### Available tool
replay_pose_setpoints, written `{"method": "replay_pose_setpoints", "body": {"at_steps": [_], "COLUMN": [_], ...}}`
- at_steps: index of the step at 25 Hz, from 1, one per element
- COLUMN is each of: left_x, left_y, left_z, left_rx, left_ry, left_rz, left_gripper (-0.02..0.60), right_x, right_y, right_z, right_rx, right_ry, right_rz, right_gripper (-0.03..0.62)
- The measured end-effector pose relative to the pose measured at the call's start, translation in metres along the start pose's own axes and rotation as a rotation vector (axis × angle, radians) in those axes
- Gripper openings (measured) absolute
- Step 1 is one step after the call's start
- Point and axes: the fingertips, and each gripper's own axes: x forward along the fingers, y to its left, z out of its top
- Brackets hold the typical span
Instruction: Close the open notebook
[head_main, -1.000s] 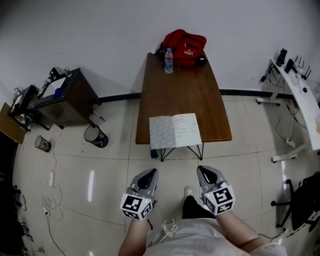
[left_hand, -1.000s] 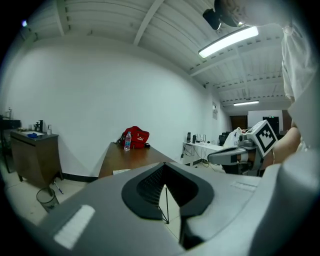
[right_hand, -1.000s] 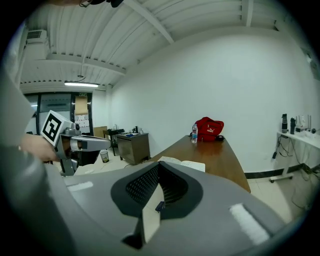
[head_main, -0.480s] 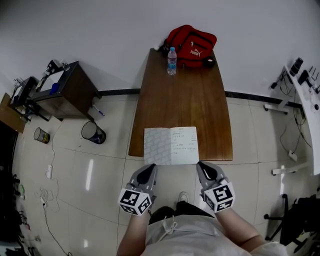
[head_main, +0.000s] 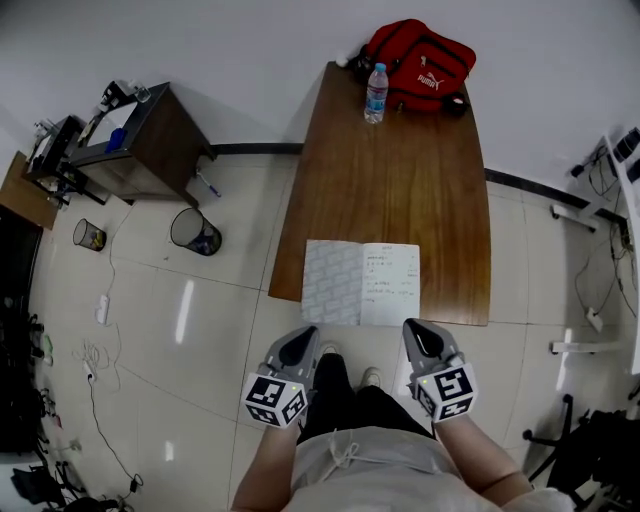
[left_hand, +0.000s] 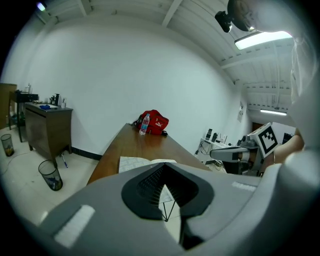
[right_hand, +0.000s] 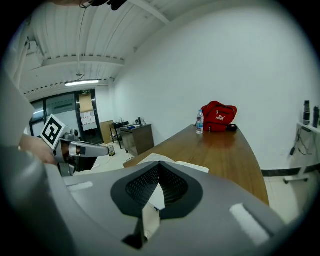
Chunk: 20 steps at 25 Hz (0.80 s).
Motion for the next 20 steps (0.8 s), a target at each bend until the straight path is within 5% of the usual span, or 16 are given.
{"method": "replay_pose_setpoints", "body": {"at_steps": [7,11,14,18,20], "left_x": [0.008,0.005,0.002,0.013,0.020], "left_y": [0.036,0.075,0.096,0.102,0.099], "left_z": [-0.007,-0.029,-0.057,-0.099,-0.114], "left_rx": [-0.026,-0.055,-0.109,-0.231,-0.277], "left_ry": [0.020,0.049,0.097,0.176,0.192], "left_rz": [0.019,0.104,0.139,0.080,0.048], "left_gripper": [0.006,0.006,0.006,0.010,0.133], "right_x": [0.031,0.052,0.065,0.080,0.084], "right_y": [0.012,0.022,0.032,0.041,0.041], "right_z": [-0.005,-0.017,-0.028,-0.038,-0.043], "right_rx": [-0.004,-0.011,-0.027,-0.038,-0.046], "right_ry": [0.033,0.078,0.118,0.142,0.152], "right_rz": [0.036,0.071,0.108,0.160,0.167], "right_gripper": [0.006,0.006,0.006,0.006,0.006]}}
